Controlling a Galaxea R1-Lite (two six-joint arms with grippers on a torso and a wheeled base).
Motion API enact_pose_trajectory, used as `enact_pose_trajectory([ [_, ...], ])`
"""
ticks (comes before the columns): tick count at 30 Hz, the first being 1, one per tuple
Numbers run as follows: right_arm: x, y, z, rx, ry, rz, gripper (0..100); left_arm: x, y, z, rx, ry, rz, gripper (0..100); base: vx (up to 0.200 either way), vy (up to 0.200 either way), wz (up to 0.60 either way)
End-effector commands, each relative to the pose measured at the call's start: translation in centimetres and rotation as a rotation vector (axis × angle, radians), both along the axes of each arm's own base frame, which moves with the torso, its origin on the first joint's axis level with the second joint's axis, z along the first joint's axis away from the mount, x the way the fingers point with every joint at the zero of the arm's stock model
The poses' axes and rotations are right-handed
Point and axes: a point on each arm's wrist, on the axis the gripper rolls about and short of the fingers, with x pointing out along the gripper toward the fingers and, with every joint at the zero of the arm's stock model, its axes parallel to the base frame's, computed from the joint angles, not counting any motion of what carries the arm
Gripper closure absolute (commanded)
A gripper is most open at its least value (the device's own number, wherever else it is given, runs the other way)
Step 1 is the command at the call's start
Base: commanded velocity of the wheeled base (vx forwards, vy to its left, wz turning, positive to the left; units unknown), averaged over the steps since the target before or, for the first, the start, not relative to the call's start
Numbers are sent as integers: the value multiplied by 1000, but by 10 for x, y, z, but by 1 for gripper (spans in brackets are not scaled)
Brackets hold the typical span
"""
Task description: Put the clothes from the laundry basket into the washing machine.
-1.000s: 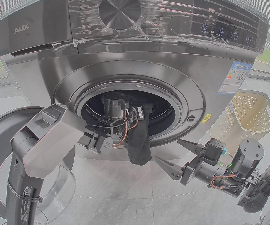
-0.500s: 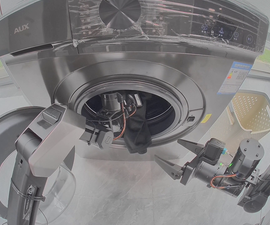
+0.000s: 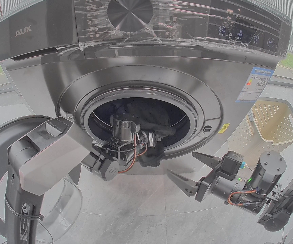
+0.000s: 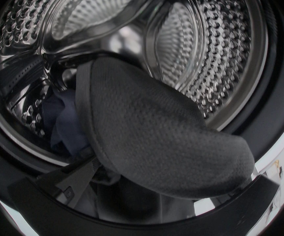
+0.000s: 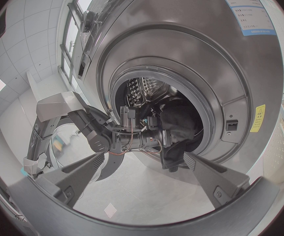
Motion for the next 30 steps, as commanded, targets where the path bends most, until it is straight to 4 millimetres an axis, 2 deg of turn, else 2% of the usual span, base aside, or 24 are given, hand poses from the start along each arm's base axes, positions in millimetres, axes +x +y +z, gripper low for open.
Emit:
enact_pose_trajectory([
  [1, -1, 2, -1, -4, 4, 9, 0, -10, 2, -5, 24, 32, -27, 0, 0, 0, 0],
  [4, -1, 2, -1, -3, 3, 7, 0, -10, 2, -9, 28, 45, -40, 0, 0, 0, 0],
  [10, -1, 2, 0, 2, -2, 9, 0, -1, 3, -28, 39, 58, -29, 0, 0, 0, 0],
  [11, -1, 2, 1, 4, -4, 9, 0, 1, 4, -28, 37, 56, -26, 100, 0, 0, 0],
  [17, 0, 4, 7, 25, -23, 9, 0, 7, 3, -24, 20, 39, -20, 100, 0, 0, 0],
  [22, 1, 4, 7, 26, -24, 7, 0, 17, -4, 1, -65, -28, -4, 100, 0, 0, 0],
  [23, 1, 4, 7, 26, -24, 7, 0, 17, -4, 1, -65, -28, -4, 100, 0, 0, 0],
  [26, 1, 4, 8, 29, -27, 7, 0, 31, -5, 25, -159, -111, 40, 100, 0, 0, 0],
  [29, 1, 4, 8, 28, -26, 7, 0, 41, -3, 31, -190, -166, 81, 100, 0, 0, 0],
  [30, 1, 4, 8, 28, -26, 7, 0, 47, -3, 38, -226, -225, 100, 100, 0, 0, 0],
])
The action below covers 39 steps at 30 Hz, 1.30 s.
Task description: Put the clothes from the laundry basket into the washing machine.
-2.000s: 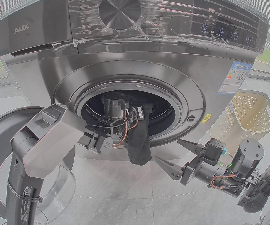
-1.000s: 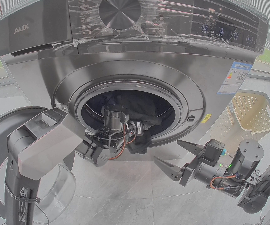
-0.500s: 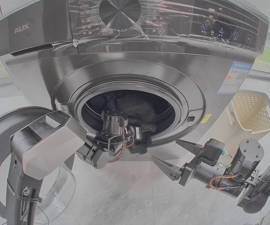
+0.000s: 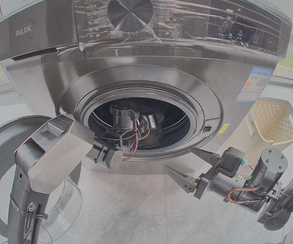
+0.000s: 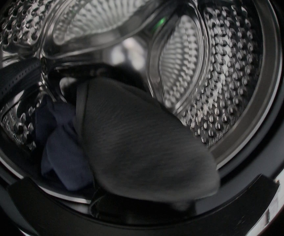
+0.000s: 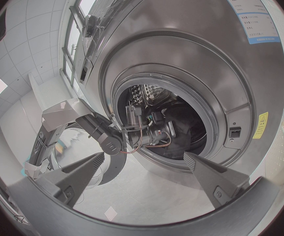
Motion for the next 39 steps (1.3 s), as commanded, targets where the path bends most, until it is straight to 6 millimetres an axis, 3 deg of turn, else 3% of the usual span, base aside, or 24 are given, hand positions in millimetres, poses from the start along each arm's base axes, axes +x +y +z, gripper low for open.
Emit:
enact_pose_trajectory([
  [1, 0, 0, 0, 1, -1, 1, 0, 21, 3, 17, -92, -130, 68, 100, 0, 0, 0],
  [8, 0, 0, 0, 1, -1, -1, 0, 31, 3, 35, -155, -230, 103, 100, 0, 0, 0],
  [13, 0, 0, 0, 0, 0, 1, 0, 35, 6, 33, -158, -237, 119, 100, 0, 0, 0],
  [20, 0, 1, -2, -4, 4, 1, 0, 36, 6, 46, -195, -287, 130, 100, 0, 0, 0],
  [30, -1, 1, -2, -6, 8, 4, 0, 54, -5, 20, -181, -265, 129, 100, 0, 0, 0],
  [39, -1, 1, -3, -9, 11, 4, 0, 55, -5, 16, -172, -252, 129, 100, 0, 0, 0],
])
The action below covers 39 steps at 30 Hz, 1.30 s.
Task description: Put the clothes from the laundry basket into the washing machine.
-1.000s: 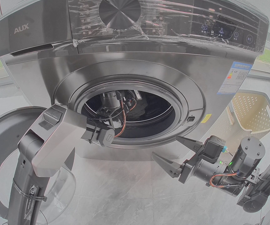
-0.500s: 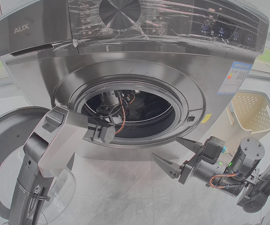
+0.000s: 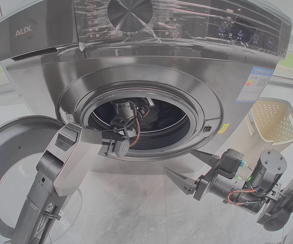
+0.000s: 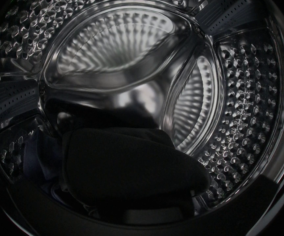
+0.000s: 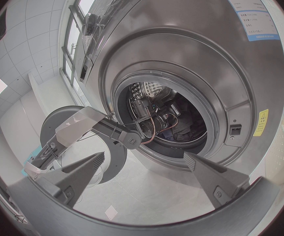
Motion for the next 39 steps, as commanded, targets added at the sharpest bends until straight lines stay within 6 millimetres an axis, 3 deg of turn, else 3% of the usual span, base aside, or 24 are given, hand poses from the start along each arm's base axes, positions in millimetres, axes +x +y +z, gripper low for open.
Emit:
enact_pose_trajectory([
  [1, 0, 0, -1, -2, 2, 1, 0, 2, 0, -6, 5, 10, 2, 100, 0, 0, 0],
  [4, 0, 0, 0, -1, 1, 1, 0, 1, 0, -6, 5, 11, 2, 100, 0, 0, 0],
  [5, 0, 0, 0, -1, 1, 1, 0, 0, -2, -5, 5, 14, -1, 0, 0, 0, 0],
  [12, 0, 0, 0, -1, 1, 1, 0, -20, -11, -10, 28, 151, -49, 0, 0, 0, 0],
  [20, 0, 0, -1, -5, 3, 1, 0, -44, -4, -37, 183, 258, -76, 0, 0, 0, 0],
  [27, 0, 0, -1, -3, 1, 1, 0, -71, 7, -16, 207, 261, -126, 0, 0, 0, 0],
  [28, 0, 0, -1, -5, 3, 1, 0, -84, 10, -12, 223, 283, -137, 0, 0, 0, 0],
  [31, 0, 0, -1, -5, 3, 1, 0, -96, 11, -11, 238, 303, -150, 0, 0, 0, 0],
  [33, 0, 0, -1, -4, 2, 1, 0, -119, 14, -9, 273, 339, -176, 0, 0, 0, 0],
  [39, -2, -1, -2, -9, 6, 1, 0, -157, 4, -10, 306, 355, -246, 0, 0, 0, 0],
])
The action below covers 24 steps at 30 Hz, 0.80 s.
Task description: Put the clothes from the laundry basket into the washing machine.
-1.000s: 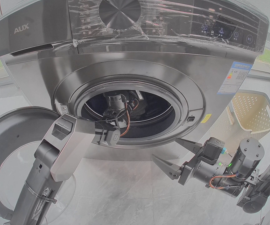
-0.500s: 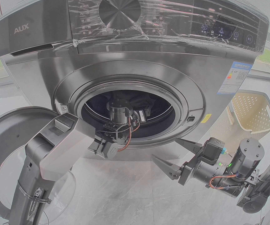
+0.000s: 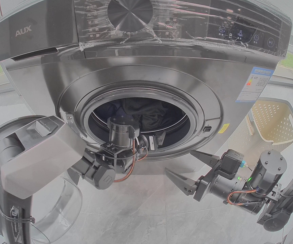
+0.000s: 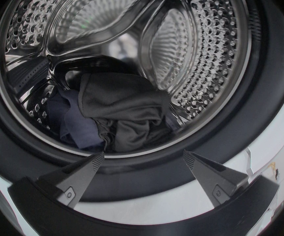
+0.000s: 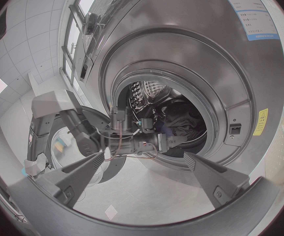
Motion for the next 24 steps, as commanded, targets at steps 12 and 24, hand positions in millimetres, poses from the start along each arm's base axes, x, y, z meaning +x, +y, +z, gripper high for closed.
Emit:
enact_pose_trajectory([
  [12, -37, -37, 10, 0, 1, -9, 0, -136, 34, 33, -7, -27, -196, 0, 0, 0, 0],
  [24, -68, -72, 17, 43, 10, -124, 0, -217, 90, 62, -98, -124, -271, 0, 0, 0, 0],
])
